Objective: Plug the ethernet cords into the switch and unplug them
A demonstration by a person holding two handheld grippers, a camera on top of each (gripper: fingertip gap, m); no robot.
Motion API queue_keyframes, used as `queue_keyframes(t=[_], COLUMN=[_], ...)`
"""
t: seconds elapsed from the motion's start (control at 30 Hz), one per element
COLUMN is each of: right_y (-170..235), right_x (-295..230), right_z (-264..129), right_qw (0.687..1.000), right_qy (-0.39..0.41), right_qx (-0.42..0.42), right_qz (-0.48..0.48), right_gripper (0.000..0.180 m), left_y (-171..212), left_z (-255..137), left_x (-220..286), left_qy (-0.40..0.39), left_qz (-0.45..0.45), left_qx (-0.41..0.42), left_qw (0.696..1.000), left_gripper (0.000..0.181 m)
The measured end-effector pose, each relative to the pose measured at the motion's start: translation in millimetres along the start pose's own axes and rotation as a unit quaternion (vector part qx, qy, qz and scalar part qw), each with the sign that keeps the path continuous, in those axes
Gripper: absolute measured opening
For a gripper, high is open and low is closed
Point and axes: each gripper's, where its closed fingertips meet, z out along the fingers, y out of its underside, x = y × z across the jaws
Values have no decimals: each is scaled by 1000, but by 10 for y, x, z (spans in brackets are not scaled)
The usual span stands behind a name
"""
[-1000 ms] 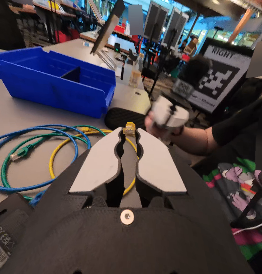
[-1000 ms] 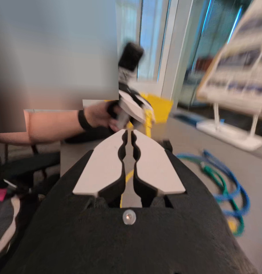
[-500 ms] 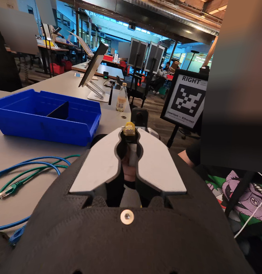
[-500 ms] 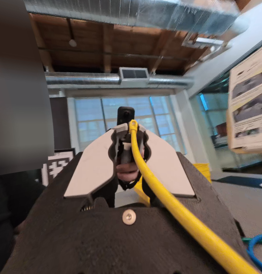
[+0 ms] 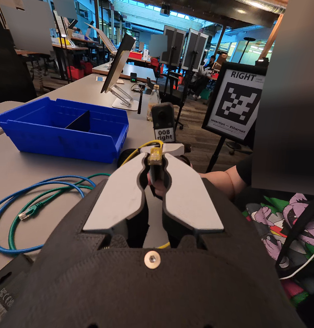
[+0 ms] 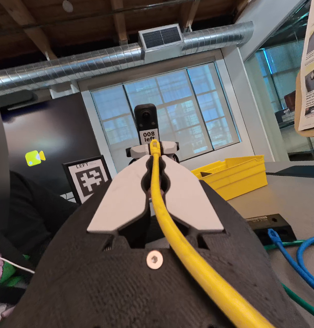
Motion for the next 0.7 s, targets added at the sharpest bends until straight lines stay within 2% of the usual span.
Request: queue_keyframes(t=[0.07,0.17,0.27,0.4,0.5,0.6,0.67,0.7], right_y=[19,-28,-49,-30,14,59,96,114], right_x=[28,53,108,184,225,238,244,252], right_z=[-16,-109,-232,-306,-314,-320,-332,-340], right_qw=[1000,998,990,977,975,972,970,969], right_qy=[13,34,75,111,115,115,116,117], right_qx=[-14,-26,-56,-81,-90,-100,-109,-113], right_qz=[-17,-46,-105,-161,-170,-178,-184,-185], right_gripper=[7,7,6,6,6,6,6,6], left_y=[55,343,829,1441,1711,1827,1840,1844], left_z=[-59,-340,-739,-957,-957,-913,-829,-770], left_x=[-92,-493,-981,-1316,-1504,-1634,-1658,-1654], left_qy=[-39,-186,-356,-474,-497,-493,-473,-457], left_qz=[17,50,23,-37,-47,-70,-89,-97], left_qx=[-11,-66,-129,-176,-228,-270,-273,-271], left_qw=[999,979,925,862,836,824,833,842], left_gripper=[19,51,64,86,96,98,89,78])
